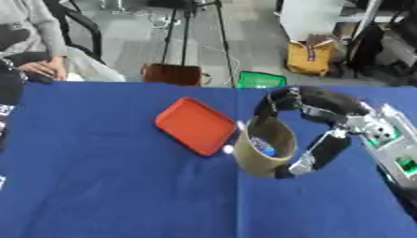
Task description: Pick up objects on the table and place them in the box.
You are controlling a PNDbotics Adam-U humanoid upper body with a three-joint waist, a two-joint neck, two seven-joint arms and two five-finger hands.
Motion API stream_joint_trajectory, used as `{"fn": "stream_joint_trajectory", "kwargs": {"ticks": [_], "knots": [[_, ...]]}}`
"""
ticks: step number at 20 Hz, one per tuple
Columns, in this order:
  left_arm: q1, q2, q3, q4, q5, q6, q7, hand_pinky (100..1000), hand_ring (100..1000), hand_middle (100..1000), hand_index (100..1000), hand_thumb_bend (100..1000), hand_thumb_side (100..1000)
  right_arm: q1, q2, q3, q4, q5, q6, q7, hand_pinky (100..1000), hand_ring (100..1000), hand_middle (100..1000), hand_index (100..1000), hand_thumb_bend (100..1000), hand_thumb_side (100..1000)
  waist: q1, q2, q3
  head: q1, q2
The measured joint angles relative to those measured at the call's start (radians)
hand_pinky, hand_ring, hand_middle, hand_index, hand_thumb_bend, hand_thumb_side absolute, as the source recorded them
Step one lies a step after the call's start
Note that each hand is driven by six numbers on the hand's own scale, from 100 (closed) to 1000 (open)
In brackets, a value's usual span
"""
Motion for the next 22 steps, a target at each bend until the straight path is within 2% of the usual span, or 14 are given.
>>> {"fn": "stream_joint_trajectory", "kwargs": {"ticks": [2,4,6,9,13,17,22], "knots": [[-0.022,-0.001,-0.006,0.000,0.007,0.000,-0.005,603,779,865,958,553,661,-0.033,0.017,-0.016,0.055,0.039,-0.010,-0.010,695,567,613,740,638,313,-0.002,0.008,0.021,-0.008,-0.009],[-0.046,-0.007,-0.012,0.000,0.016,0.000,-0.012,603,779,865,958,553,661,-0.074,0.034,-0.041,0.118,0.099,-0.025,-0.025,695,567,613,740,638,313,-0.005,0.022,0.060,-0.021,-0.018],[-0.061,-0.009,-0.016,0.000,0.025,0.000,-0.017,606,779,865,957,573,636,-0.094,0.051,-0.059,0.168,0.157,-0.048,-0.048,689,570,611,736,636,315,-0.013,0.026,0.070,-0.032,-0.025],[-0.112,-0.018,-0.019,0.000,0.043,-0.008,-0.022,612,780,864,955,593,606,-0.136,0.058,-0.105,0.243,0.269,-0.081,-0.081,687,573,612,736,633,316,-0.015,0.050,0.150,-0.061,-0.039],[-0.150,-0.023,-0.023,0.000,0.057,-0.040,-0.023,620,782,861,953,619,575,-0.169,0.064,-0.157,0.331,0.432,-0.122,-0.153,683,574,609,733,627,312,-0.019,0.063,0.202,-0.097,-0.061],[-0.165,-0.029,-0.023,0.000,0.060,-0.078,-0.018,628,782,857,951,648,551,-0.184,0.062,-0.193,0.401,0.571,-0.098,-0.274,677,582,613,739,625,315,-0.019,0.075,0.231,-0.119,-0.074],[-0.177,-0.035,-0.023,0.000,0.061,-0.120,-0.014,628,781,854,949,653,544,-0.197,0.060,-0.238,0.473,0.718,-0.018,-0.434,674,577,615,742,624,316,-0.014,0.086,0.246,-0.134,-0.087]]}}
